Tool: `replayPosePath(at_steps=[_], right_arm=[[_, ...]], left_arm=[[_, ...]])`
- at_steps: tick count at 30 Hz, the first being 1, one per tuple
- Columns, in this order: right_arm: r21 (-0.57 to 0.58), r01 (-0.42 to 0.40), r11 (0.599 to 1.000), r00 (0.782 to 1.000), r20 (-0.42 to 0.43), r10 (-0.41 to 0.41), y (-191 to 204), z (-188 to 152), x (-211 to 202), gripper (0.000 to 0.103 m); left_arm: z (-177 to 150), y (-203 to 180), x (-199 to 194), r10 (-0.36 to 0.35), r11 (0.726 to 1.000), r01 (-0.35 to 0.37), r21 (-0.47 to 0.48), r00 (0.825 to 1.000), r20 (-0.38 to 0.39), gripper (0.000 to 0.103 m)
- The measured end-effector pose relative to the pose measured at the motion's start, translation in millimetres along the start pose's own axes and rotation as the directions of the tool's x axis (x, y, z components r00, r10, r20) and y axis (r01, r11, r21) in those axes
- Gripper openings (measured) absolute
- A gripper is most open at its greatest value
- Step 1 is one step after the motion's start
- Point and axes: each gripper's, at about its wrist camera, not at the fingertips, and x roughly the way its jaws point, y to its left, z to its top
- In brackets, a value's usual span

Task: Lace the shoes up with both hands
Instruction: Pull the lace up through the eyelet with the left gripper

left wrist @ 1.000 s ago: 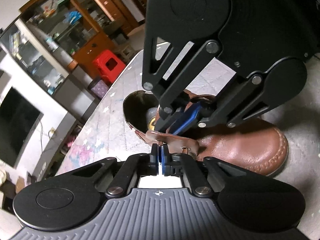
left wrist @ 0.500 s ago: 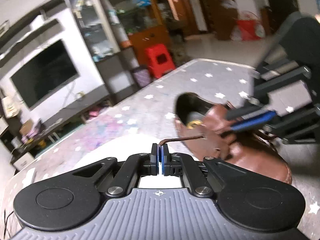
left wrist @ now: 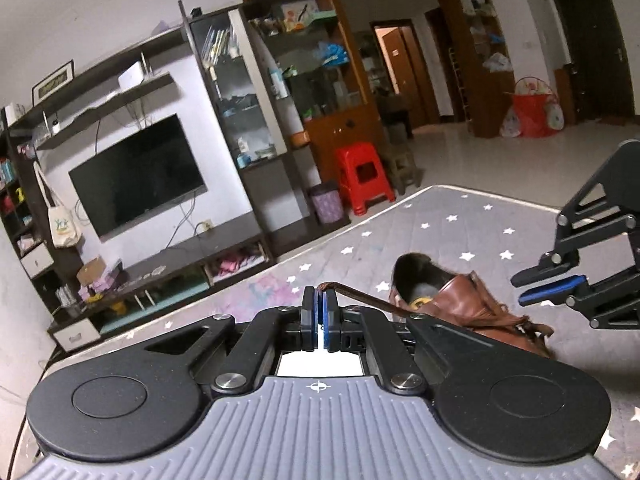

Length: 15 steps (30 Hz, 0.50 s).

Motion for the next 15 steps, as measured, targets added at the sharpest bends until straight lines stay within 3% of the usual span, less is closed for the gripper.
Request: replayPosePath(at_steps=[4, 7, 15], right_arm=[[0.017, 0.016, 1.0, 1.0, 0.016, -0.016, -8, 4, -4, 0.009], [0.032, 0.04, 0.999, 0.998, 0.05, -0.042, -14, 9, -5, 0.022], [0.089, 0.081, 0.993, 0.983, 0.16, -0.095, -35, 26, -2, 0.022]], left_arm=[[12, 1, -11, -0.029, 1.0, 0.029, 0.001, 0.999, 0.033, 0.002], [14, -6, -13, -0.034, 0.998, 0.032, 0.051, 0.999, 0.033, 0.002], [24, -31, -17, -0.092, 0.977, 0.082, 0.194, 0.995, 0.043, 0.002]])
